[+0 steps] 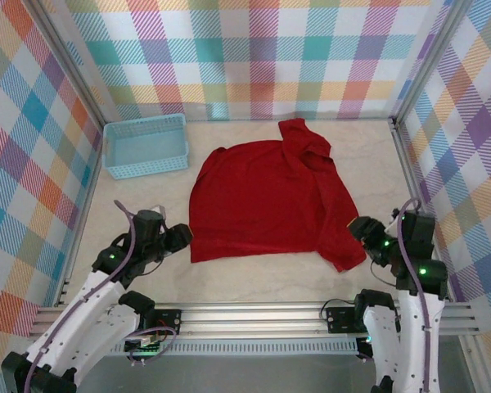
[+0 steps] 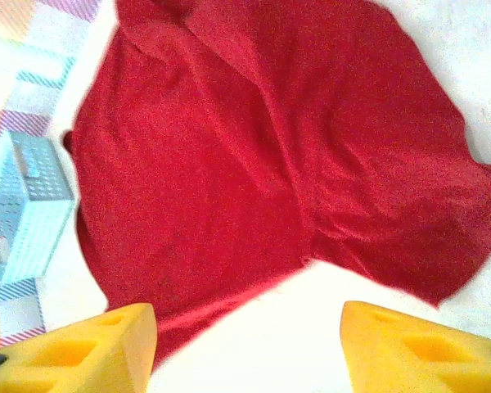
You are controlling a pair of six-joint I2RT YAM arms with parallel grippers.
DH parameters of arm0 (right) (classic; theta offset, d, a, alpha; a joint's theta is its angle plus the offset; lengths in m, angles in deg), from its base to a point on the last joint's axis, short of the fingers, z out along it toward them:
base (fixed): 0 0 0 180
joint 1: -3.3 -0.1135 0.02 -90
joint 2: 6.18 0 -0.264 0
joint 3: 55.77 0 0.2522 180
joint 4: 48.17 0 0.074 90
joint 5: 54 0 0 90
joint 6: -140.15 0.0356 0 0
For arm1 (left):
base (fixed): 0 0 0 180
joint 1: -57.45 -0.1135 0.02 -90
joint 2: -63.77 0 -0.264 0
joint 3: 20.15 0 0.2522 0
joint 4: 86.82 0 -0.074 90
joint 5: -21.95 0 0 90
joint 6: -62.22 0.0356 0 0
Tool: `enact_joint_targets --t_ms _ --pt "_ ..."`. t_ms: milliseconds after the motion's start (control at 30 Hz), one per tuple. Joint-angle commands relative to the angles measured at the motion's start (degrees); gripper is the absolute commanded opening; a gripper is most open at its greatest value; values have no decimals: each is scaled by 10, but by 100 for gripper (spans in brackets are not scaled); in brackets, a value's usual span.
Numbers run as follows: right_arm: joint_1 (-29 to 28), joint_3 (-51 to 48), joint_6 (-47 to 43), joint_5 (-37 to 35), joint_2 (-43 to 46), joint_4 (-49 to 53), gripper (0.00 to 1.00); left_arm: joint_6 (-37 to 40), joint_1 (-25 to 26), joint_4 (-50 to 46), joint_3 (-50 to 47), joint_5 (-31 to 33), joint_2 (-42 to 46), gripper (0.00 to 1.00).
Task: Fold the inside-out t-shirt
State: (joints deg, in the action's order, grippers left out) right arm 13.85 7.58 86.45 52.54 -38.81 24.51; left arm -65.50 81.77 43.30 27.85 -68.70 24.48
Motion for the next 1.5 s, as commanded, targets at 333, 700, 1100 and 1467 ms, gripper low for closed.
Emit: enact_joint_targets --t_ms 333,700,1100,1467 --pt "-133 -9 -57 -41 -241 -159 65 -12 119 134 161 -15 -348 58" --pt "-162 -92 -23 -70 -391 -271 100 -70 108 190 41 17 -423 61" --pt "-355 -82 32 -61 -447 -301 100 -28 -93 77 -44 34 -222 65" --pt "-138 -47 -74 -123 -356 -175 93 -3 35 126 72 -7 -297 67"
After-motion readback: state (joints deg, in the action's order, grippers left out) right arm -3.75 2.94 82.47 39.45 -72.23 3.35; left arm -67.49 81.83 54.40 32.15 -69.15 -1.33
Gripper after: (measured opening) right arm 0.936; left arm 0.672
